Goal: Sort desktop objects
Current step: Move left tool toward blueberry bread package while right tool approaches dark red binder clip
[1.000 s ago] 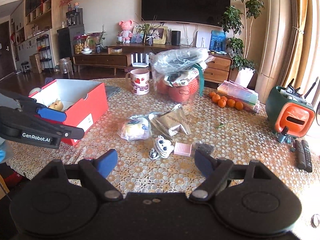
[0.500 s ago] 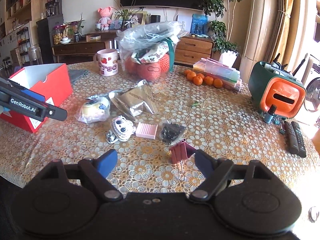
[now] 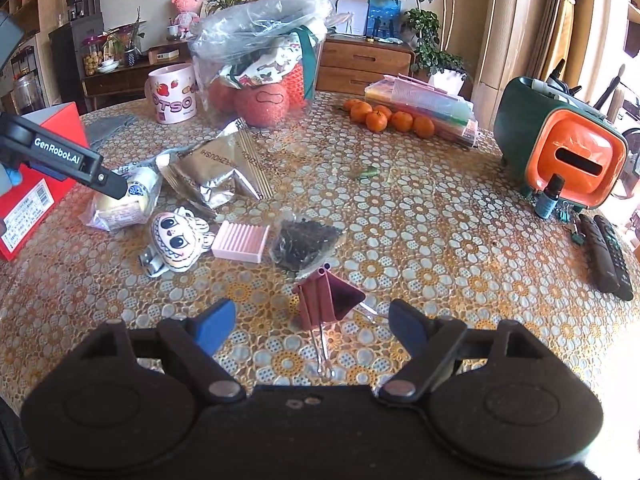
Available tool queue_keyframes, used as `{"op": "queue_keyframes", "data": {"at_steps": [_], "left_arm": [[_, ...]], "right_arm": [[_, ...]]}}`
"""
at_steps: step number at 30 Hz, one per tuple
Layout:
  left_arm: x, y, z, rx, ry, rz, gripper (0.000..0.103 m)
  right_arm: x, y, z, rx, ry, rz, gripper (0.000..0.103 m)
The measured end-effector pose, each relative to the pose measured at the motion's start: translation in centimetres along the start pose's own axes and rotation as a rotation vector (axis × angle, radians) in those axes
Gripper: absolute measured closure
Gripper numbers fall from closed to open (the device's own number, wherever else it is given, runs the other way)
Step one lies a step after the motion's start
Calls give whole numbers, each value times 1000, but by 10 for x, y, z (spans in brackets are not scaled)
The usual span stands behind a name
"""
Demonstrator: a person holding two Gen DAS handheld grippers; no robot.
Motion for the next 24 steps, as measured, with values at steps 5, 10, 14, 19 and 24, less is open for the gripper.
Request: {"op": "queue_keyframes", "data": {"at_steps": [5, 10, 14, 19, 24], "left_arm": [[-9, -19, -2, -23, 12, 19, 0], [-9, -35, -5, -33, 28, 53, 0], [-8, -42, -7, -31, 33, 65, 0], [-7, -44, -8, -29, 34, 60, 0], [-4, -43, -5, -11, 74, 55, 0]], "right_arm": [[-1, -15, -5, -1, 8, 14, 20], [-1, -29, -8, -4, 11, 29, 20], [-1, -37, -6, -14, 15, 38, 21], [1, -45, -4, -26, 17, 52, 26], [1, -46, -3, -34, 3, 48, 29]]}}
Point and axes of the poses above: each gripper's, at about its wrist camera, not at the fingertips, and y roughly against the way its jaws point, z to its left, x to its underside, the point moved 7 cm from there along -y, roughly the way its jaws point, and after that the axes turned 7 degrees about y, right-handed, at the moved point
